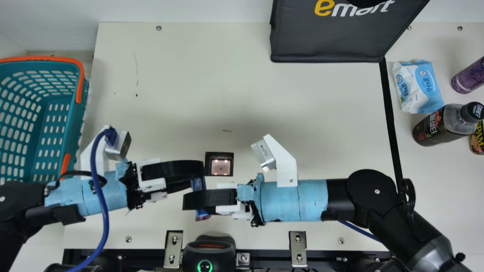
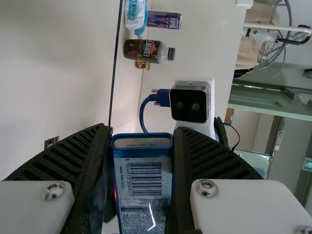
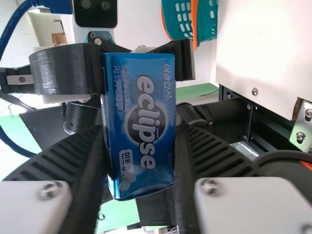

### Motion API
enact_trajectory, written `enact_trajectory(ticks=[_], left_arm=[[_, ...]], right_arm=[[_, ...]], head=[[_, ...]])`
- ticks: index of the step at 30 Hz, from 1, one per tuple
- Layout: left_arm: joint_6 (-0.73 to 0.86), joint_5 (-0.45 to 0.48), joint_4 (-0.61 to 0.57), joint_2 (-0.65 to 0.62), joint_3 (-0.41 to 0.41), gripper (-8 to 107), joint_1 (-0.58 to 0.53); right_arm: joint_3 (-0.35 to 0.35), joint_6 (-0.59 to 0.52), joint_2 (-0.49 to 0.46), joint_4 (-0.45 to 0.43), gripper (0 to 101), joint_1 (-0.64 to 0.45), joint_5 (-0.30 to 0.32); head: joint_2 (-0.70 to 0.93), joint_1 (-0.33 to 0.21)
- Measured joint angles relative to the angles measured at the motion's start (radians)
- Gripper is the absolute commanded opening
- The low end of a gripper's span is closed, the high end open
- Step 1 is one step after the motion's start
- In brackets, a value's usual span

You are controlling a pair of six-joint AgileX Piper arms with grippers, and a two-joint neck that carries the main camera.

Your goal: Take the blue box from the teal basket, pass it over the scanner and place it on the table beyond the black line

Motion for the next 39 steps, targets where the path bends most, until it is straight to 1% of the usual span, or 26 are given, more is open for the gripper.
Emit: enact_trajectory(ticks=[2, 3, 4, 33, 39], left_arm=[[0.0, 0.0, 0.0, 0.0, 0.0, -8, 0.0], [0.0, 0.0, 0.0, 0.0, 0.0, -8, 0.0], [0.0, 0.0, 0.0, 0.0, 0.0, -8, 0.0], [0.0, 0.002, -0.007, 0.0, 0.0, 89, 0.0], [-0.01, 0.0, -0.001, -0.004, -0.004, 90, 0.0]], right_arm=[[0.0, 0.0, 0.0, 0.0, 2, 0.0, 0.0], [0.0, 0.0, 0.0, 0.0, 0, 0.0, 0.0], [0.0, 0.0, 0.0, 0.0, 0, 0.0, 0.0], [0.0, 0.0, 0.0, -0.01, 0, 0.0, -0.004], [0.0, 0.0, 0.0, -0.01, 0, 0.0, -0.004]], head=[[0.0, 0.0], [0.0, 0.0], [0.0, 0.0], [0.0, 0.0], [0.0, 0.0]])
